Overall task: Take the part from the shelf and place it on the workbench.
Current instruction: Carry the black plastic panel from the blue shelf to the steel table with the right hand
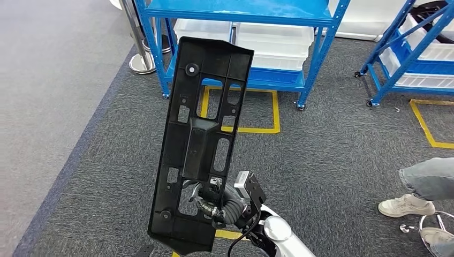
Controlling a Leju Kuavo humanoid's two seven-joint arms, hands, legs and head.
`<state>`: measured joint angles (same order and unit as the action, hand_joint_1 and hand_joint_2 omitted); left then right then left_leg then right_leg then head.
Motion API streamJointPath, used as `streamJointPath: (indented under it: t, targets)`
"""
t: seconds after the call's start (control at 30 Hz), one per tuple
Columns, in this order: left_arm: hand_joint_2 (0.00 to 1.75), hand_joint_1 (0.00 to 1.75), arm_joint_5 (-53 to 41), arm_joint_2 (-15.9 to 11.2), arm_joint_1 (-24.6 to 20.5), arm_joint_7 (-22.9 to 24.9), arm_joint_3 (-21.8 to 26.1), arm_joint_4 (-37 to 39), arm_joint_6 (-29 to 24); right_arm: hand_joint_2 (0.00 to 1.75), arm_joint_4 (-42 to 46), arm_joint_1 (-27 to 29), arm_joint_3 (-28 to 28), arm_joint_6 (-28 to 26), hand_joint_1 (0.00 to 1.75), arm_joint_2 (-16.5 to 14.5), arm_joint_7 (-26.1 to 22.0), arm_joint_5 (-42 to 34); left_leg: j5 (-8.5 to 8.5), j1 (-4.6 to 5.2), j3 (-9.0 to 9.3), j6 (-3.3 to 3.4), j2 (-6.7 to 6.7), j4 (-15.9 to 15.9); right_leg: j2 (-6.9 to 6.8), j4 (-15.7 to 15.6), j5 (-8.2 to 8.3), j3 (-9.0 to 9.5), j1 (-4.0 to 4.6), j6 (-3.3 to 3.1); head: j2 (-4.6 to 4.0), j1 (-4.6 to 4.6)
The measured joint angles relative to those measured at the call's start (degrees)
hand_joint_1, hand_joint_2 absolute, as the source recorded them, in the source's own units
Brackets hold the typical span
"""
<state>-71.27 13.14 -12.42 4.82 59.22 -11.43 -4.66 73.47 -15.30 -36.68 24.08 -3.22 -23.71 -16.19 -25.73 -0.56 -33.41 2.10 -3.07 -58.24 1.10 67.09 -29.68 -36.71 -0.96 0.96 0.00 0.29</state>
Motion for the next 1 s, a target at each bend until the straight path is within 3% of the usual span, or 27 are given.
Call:
streamJointPath:
  t: [0.07, 0.1, 0.17, 0.2, 0.27, 0.3, 0.37, 0.4, 0.43, 0.5, 0.57, 0.63, 0.7, 0.77, 0.83, 0.9, 0.93, 0.97, 1.0]
  targets:
    - [1.75, 0.0, -0.13, 0.03, -0.13, 0.03, -0.13, 0.0, -0.01, 1.75, 0.09, 0.09, 0.0, -0.14, 1.75, 0.11, -0.2, 0.26, 0.0, 0.04, -0.57, -0.63, -1.16, -0.59, 2.15, -5.78, 1.63, 2.84, -0.24, -0.18, 0.0, -0.01]
    - [1.75, 0.0, -0.2, 0.04, -0.15, 0.08, -0.23, 0.0, -0.02, 1.75, 0.16, 0.2, 0.0, -0.24, 1.75, 0.22, -0.31, 0.44, 0.11, 0.02, -0.88, -1.04, -1.68, -0.69, 2.79, -6.77, 1.6, 3.24, -0.22, -0.32, 0.0, -0.01]
    - [1.75, 0.0, -0.3, 0.02, -0.03, 0.19, -0.41, 0.0, -0.07, 1.75, 0.38, 0.43, 0.0, -0.39, 1.75, 0.39, -0.5, 0.68, 0.43, -0.13, -1.37, -1.89, -2.64, -0.59, 2.06, -6.99, 1.78, 3.18, -0.12, -0.84, 0.0, -0.02]
    - [1.75, 0.0, -0.31, 0.01, 0.08, 0.24, -0.46, 0.0, -0.09, 1.75, 0.5, 0.5, 0.0, -0.43, 1.75, 0.43, -0.57, 0.73, 0.26, -0.15, -1.6, -2.22, -2.25, -0.81, 1.47, -7.23, 1.99, 3.22, -0.17, -1.23, 0.0, -0.03]
    - [1.75, 0.0, -0.31, -0.03, 0.11, 0.27, -0.54, 0.0, -0.13, 1.75, 0.83, 0.57, 0.0, -0.42, 1.75, 0.46, -0.79, 0.79, -1.79, -0.14, -2.96, -2.77, -0.05, -3.68, 0.15, -7.75, 2.41, 3.28, -0.34, -2.02, 0.0, -0.16]
    - [1.75, 0.0, -0.32, -0.02, 0.05, 0.26, -0.58, 0.0, -0.13, 1.75, 0.95, 0.62, 0.0, -0.41, 1.75, 0.52, -0.94, 0.88, -3.55, -0.14, -4.16, -3.0, 1.26, -6.54, -0.48, -7.82, 2.47, 3.24, -0.22, -2.22, 0.0, -0.22]
    - [1.75, 0.0, -0.35, -0.01, 0.0, 0.26, -0.67, 0.01, -0.13, 1.75, 1.09, 0.96, 0.0, -0.43, 1.75, 0.77, -1.24, 1.18, -6.95, -0.23, -7.12, -3.39, 2.35, -13.57, -1.96, -7.8, 2.5, 3.01, 0.01, -2.38, 0.0, -0.27]
    - [1.75, 0.0, -0.39, 0.0, 0.06, 0.28, -0.7, 0.01, -0.13, 1.75, 1.15, 1.26, 0.0, -0.46, 1.75, 0.95, -1.37, 1.38, -7.59, -0.25, -7.89, -3.5, 2.54, -15.7, -2.71, -7.77, 2.5, 2.92, 0.08, -2.39, 0.0, -0.27]
    - [1.75, 0.0, -0.43, 0.01, 0.15, 0.31, -0.72, 0.01, -0.13, 1.75, 1.25, 1.62, 0.0, -0.49, 1.75, 1.14, -1.48, 1.55, -7.16, -0.25, -7.59, -3.54, 2.7, -15.76, -3.45, -7.73, 2.51, 2.85, 0.13, -2.39, 0.0, -0.27]
    - [1.75, 0.0, -0.55, 0.02, 0.23, 0.36, -0.73, 0.01, -0.15, 1.75, 1.61, 2.18, 0.0, -0.53, 1.75, 1.5, -1.74, 1.72, -3.91, -0.2, -3.83, -3.28, 3.67, -9.61, -4.69, -7.64, 2.49, 2.85, 0.21, -2.36, 0.0, -0.28]
    - [1.75, 0.0, -0.64, 0.02, 0.07, 0.35, -0.78, 0.01, -0.22, 1.75, 2.09, 2.45, 0.01, -0.5, 1.75, 1.82, -2.1, 1.81, -1.74, 0.26, 0.03, -2.62, 5.75, -2.46, -5.68, -7.53, 2.45, 2.83, 0.5, -2.09, 0.0, -0.26]
    - [1.75, 0.0, -0.68, 0.01, 0.0, 0.33, -0.84, 0.0, -0.31, 1.75, 2.51, 2.64, 0.04, -0.38, 1.75, 2.05, -2.38, 2.07, -1.51, 0.71, 0.87, -1.96, 6.42, -0.12, -6.53, -7.55, 2.53, 2.82, 0.75, -1.62, 0.0, -0.24]
    - [1.75, 0.0, -0.63, 0.03, 0.16, 0.31, -0.85, 0.01, -0.4, 1.75, 2.85, 2.81, 0.08, -0.08, 1.75, 2.15, -2.45, 2.48, -1.01, 0.54, 0.7, -1.32, 5.3, 0.27, -6.99, -7.56, 2.48, 2.93, 0.71, -1.06, 0.0, -0.24]
    - [1.75, 0.0, -0.49, 0.13, 0.2, 0.25, -0.84, 0.02, -0.46, 1.75, 3.09, 2.91, 0.12, 0.41, 1.75, 2.2, -2.44, 2.77, -0.37, 0.17, 0.83, -0.58, 4.27, 0.85, -4.98, -5.51, 0.77, 2.12, 0.54, -0.45, 0.0, -0.2]
    - [1.75, 0.0, -0.34, 0.27, 0.16, 0.17, -0.84, 0.02, -0.51, 1.75, 3.14, 3.04, 0.16, 0.79, 1.75, 2.3, -2.38, 2.91, 0.01, 0.03, 0.72, -0.1, 3.23, 1.04, -2.21, 0.75, -2.86, -0.68, 0.35, -0.1, 0.0, -0.14]
    - [1.75, 0.0, -0.13, 0.34, 0.31, 0.13, -0.83, 0.02, -0.67, 1.75, 3.06, 3.24, 0.17, 1.15, 1.75, 2.44, -2.28, 3.03, 0.13, 0.06, 0.44, 0.02, 1.99, 0.88, -1.41, 6.92, -5.06, -3.5, 0.28, 0.04, 0.0, -0.13]
    - [1.75, 0.0, 0.02, 0.35, 0.44, 0.1, -0.82, 0.02, -0.8, 1.75, 3.02, 3.29, 0.17, 1.35, 1.75, 2.47, -2.24, 3.07, 0.15, 0.05, 0.33, 0.01, 1.3, 0.72, -1.33, 7.59, -4.66, -3.78, 0.23, 0.05, 0.0, -0.14]
    - [1.75, 0.0, 0.21, 0.35, 0.56, 0.06, -0.81, 0.02, -0.95, 1.75, 2.99, 3.26, 0.17, 1.55, 1.75, 2.49, -2.21, 3.1, 0.12, 0.03, 0.26, -0.05, 0.55, 0.5, -1.2, 5.97, -3.2, -2.95, 0.16, 0.02, 0.0, -0.13]
    - [1.75, 0.0, 0.45, 0.38, 0.63, -0.02, -0.79, 0.02, -1.09, 1.75, 2.97, 3.15, 0.17, 1.76, 1.75, 2.48, -2.2, 3.13, 0.04, -0.01, 0.19, -0.18, -0.21, 0.21, -0.63, 2.48, -1.1, -1.18, 0.01, -0.04, 0.0, -0.13]
